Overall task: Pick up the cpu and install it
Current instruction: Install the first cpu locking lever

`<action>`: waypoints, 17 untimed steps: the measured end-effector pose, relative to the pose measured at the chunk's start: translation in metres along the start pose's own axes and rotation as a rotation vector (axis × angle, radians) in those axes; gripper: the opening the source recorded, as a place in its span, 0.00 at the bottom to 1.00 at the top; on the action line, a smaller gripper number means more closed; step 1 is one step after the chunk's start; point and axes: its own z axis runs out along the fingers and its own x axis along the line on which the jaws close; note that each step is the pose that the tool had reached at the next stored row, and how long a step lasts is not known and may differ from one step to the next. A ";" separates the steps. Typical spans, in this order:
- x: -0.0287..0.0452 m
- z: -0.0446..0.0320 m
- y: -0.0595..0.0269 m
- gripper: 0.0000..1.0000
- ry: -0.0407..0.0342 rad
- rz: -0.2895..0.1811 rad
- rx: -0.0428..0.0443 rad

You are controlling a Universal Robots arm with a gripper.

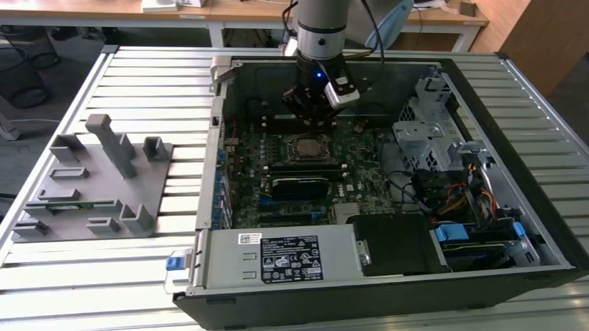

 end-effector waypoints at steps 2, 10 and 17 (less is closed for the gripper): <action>0.0000 0.0006 0.0005 0.11 0.0002 -0.002 0.0008; -0.0010 0.0033 0.0023 0.11 0.0007 -0.007 0.0056; -0.0033 0.0043 0.0031 0.11 0.0001 -0.013 0.0048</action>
